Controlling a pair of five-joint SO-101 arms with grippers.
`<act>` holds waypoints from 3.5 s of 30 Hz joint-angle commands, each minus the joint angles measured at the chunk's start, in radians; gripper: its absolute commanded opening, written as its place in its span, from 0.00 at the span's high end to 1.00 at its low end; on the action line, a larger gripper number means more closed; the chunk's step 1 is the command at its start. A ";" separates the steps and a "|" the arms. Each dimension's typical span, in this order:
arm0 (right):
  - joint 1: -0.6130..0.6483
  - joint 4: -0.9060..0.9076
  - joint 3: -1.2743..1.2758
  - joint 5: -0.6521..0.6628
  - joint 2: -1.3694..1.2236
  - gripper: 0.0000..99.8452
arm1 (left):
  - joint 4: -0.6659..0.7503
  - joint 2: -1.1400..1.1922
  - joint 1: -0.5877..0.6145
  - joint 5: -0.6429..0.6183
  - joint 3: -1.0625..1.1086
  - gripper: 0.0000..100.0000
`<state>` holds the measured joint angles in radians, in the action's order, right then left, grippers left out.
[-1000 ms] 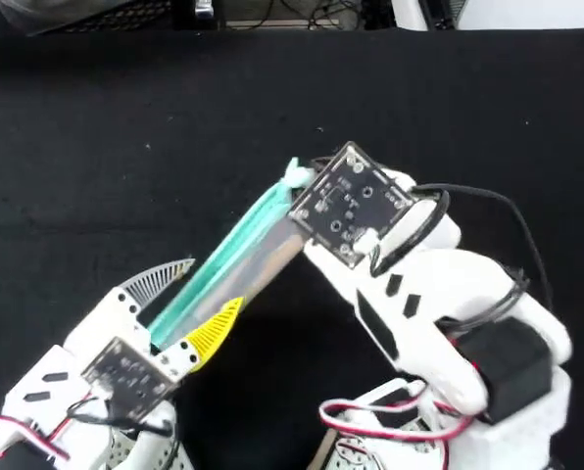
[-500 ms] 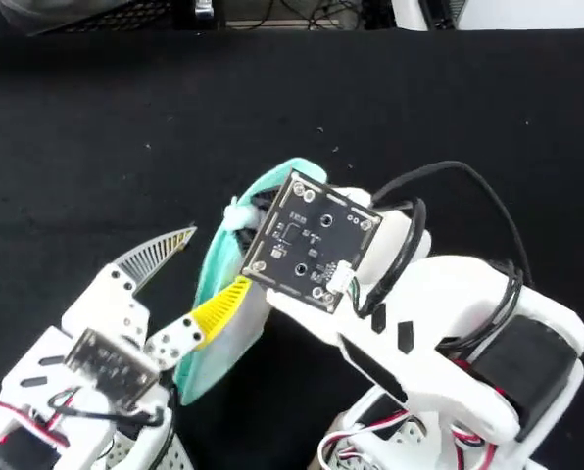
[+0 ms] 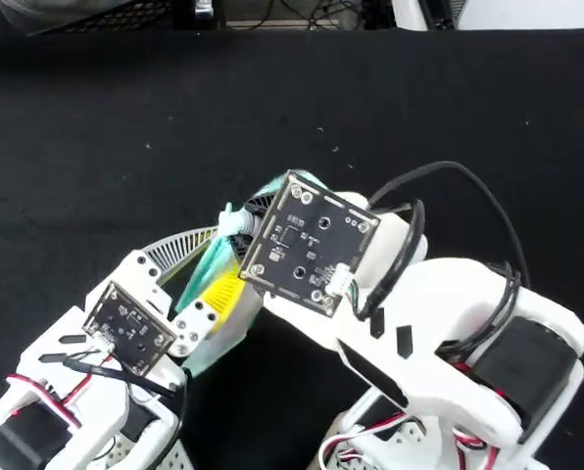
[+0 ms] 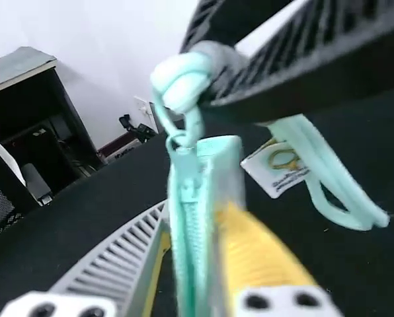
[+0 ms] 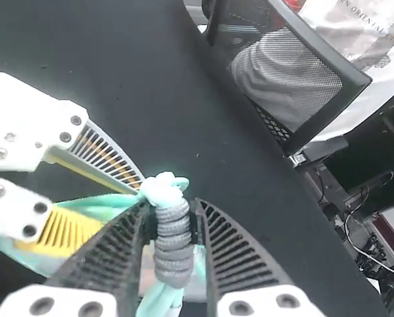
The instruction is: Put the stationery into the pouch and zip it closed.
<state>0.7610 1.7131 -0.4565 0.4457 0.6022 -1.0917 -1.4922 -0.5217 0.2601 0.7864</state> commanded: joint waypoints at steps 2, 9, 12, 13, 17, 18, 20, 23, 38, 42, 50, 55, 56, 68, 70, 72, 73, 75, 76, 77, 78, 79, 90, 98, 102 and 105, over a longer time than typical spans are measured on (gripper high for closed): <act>0.003 0.020 -0.047 -0.006 -0.002 0.99 | -0.011 0.009 -0.013 -0.006 -0.062 0.97; -0.173 0.025 -0.038 -0.003 -0.002 0.99 | -0.064 0.009 -0.007 -0.006 -0.058 0.97; -0.222 0.020 0.018 -0.002 -0.002 0.99 | -0.064 0.009 -0.007 -0.006 -0.056 0.97; -0.233 0.018 0.042 0.006 -0.002 0.99 | -0.064 0.009 -0.007 -0.006 -0.056 0.97; -0.299 -0.021 0.136 0.051 -0.001 0.99 | -0.089 0.009 -0.007 -0.006 -0.062 0.97; -0.324 -0.040 0.153 0.052 -0.001 0.99 | -0.092 0.009 -0.007 -0.006 -0.062 0.97; -0.373 -0.077 0.185 0.054 -0.001 0.99 | -0.092 0.009 -0.007 -0.006 -0.061 0.97; -0.439 -0.118 0.248 0.086 -0.001 0.99 | -0.094 0.009 -0.007 -0.006 -0.061 0.97; -0.592 -0.226 0.421 0.123 -0.001 0.99 | -0.084 -0.126 -0.005 -0.002 0.015 0.97; -0.686 -0.259 0.429 0.155 -0.001 0.99 | -0.086 -0.127 -0.005 -0.002 0.015 0.97; -0.812 -0.374 0.538 0.186 -0.002 0.99 | -0.092 -0.133 -0.005 -0.002 0.021 0.97; -0.882 -0.465 0.624 0.186 -0.007 0.99 | -0.092 -0.133 -0.005 -0.003 0.022 0.97; -0.899 -0.485 0.638 0.186 -0.008 0.99 | -0.092 -0.133 -0.007 -0.003 0.022 0.97; -1.013 -0.628 0.710 0.178 -0.042 0.99 | -0.100 -0.133 -0.013 -0.002 0.025 0.97; -1.034 -0.635 0.705 0.176 -0.085 0.99 | -0.114 -0.133 -0.013 0.000 0.030 0.97; -1.049 -0.628 0.684 0.170 -0.124 0.99 | -0.120 -0.135 -0.013 0.000 0.035 0.97; -1.057 -0.628 0.674 0.152 -0.137 0.99 | -0.123 -0.135 -0.013 0.000 0.036 0.97; -1.063 -0.626 0.653 0.121 -0.147 0.99 | -0.124 -0.135 -0.013 0.000 0.041 0.97; -1.063 -0.626 0.645 0.117 -0.153 0.99 | -0.121 -0.135 -0.013 0.000 0.045 0.97; -1.063 -0.626 0.642 0.117 -0.154 0.99 | -0.120 -0.135 -0.013 0.000 0.047 0.97; -1.062 -0.626 0.641 0.117 -0.156 0.99 | -0.120 -0.135 -0.013 0.000 0.048 0.97; -1.060 -0.629 0.641 0.118 -0.156 0.99 | -0.120 -0.135 -0.013 0.000 0.048 0.97; -1.119 -0.629 0.636 0.121 -0.246 0.99 | -0.126 -0.135 -0.010 0.002 0.042 0.97; -1.145 -0.628 0.638 0.123 -0.248 0.99 | -0.127 -0.137 -0.007 0.002 0.041 0.97; -1.143 -0.608 0.638 0.123 -0.246 0.99 | -0.127 -0.137 -0.005 0.002 0.041 0.97; -1.126 -0.578 0.636 0.117 -0.225 0.99 | -0.127 -0.137 -0.005 0.002 0.041 0.97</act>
<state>-0.3652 1.1208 0.2186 0.5762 0.3491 -1.2175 -1.6256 -0.5309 0.2601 0.8431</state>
